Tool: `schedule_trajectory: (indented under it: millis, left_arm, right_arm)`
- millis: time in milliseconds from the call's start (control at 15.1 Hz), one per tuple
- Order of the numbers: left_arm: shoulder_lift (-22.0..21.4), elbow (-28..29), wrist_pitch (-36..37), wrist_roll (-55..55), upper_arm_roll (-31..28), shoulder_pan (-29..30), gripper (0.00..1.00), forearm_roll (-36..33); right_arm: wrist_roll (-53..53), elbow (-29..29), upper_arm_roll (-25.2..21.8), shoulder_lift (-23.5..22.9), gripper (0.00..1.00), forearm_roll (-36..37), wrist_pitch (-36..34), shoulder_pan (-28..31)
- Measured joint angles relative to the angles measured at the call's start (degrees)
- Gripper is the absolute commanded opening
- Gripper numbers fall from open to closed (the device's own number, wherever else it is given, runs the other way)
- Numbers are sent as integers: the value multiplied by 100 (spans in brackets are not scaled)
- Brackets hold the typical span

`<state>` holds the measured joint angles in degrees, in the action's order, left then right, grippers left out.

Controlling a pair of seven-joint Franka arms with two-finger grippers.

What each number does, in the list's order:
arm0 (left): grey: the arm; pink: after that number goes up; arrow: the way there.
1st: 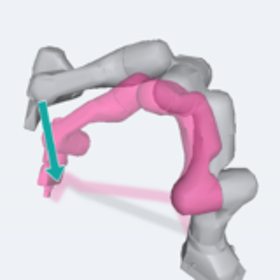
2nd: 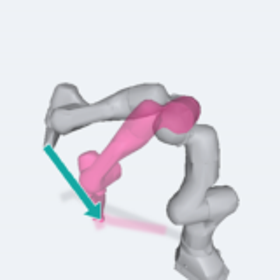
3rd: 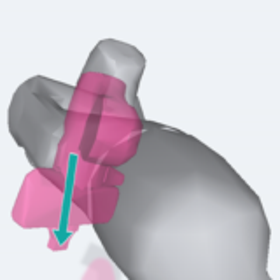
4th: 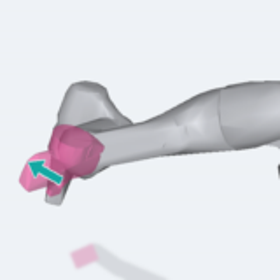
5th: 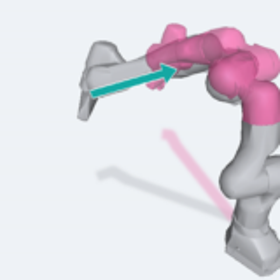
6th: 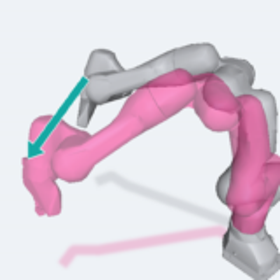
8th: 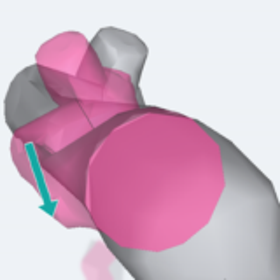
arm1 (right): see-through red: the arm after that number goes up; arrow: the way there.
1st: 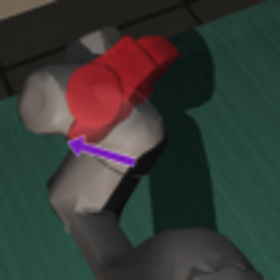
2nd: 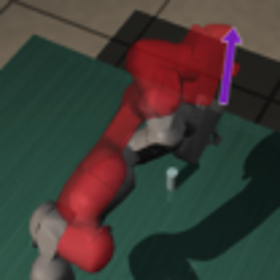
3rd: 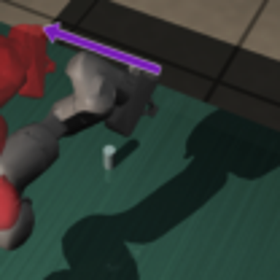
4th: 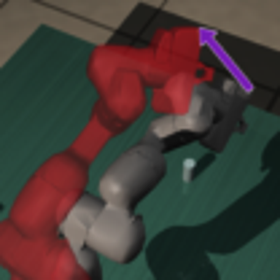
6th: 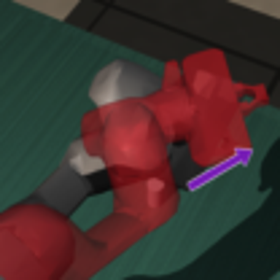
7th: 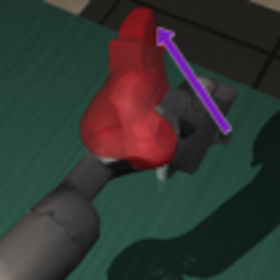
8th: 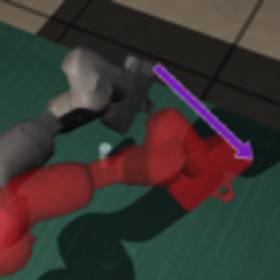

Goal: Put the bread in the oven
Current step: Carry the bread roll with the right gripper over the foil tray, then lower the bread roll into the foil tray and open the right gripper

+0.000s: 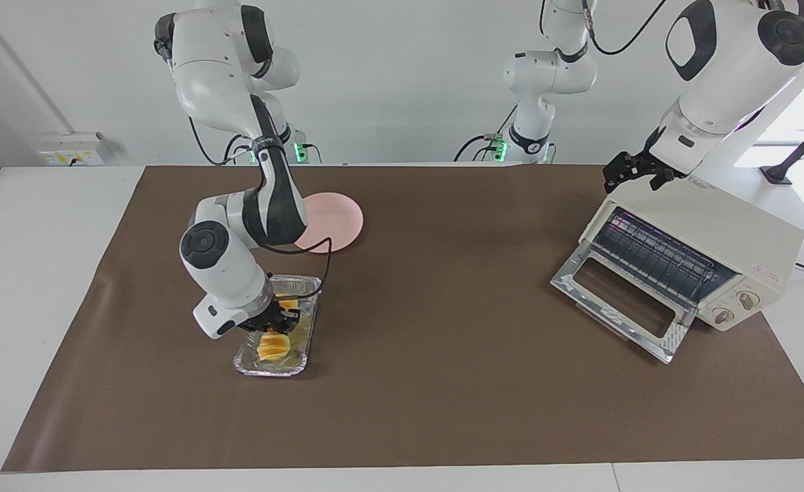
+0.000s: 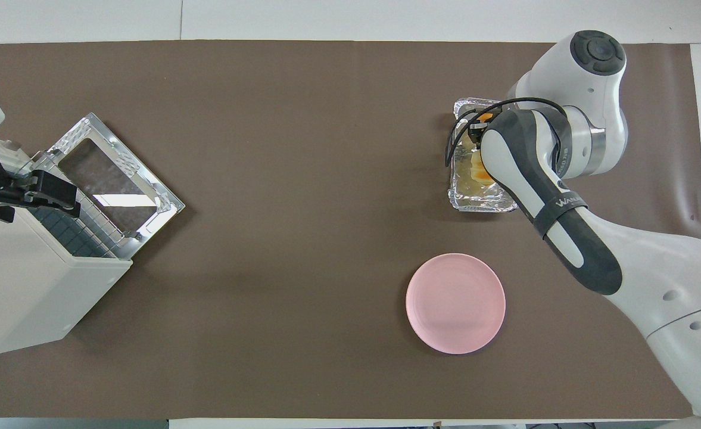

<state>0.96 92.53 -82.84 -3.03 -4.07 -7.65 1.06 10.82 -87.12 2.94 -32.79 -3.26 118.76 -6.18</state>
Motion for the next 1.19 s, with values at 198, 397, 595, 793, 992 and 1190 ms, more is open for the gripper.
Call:
schedule_trajectory:
  millis: [198,397,595,793,992,1190]
  left_arm:
    - [0,0,0,0,0,0,100,0]
    - [0,0,0,0,0,0,100,0]
    - [0,0,0,0,0,0,100,0]
    - [0,0,0,0,0,0,100,0]
    - [0,0,0,0,0,0,100,0]
    - [0,0,0,0,0,0,100,0]
  right_arm:
    - [0,-171,10,-55,100,0,259,-33]
    - [0,-211,17,-62,100,0,333,-52]
    - [0,-203,16,-49,100,0,319,-49]
    - [0,-128,16,27,100,0,75,-47]
    - [0,155,6,211,100,-1,-533,-9]
    - [0,310,-41,429,100,0,-932,42]
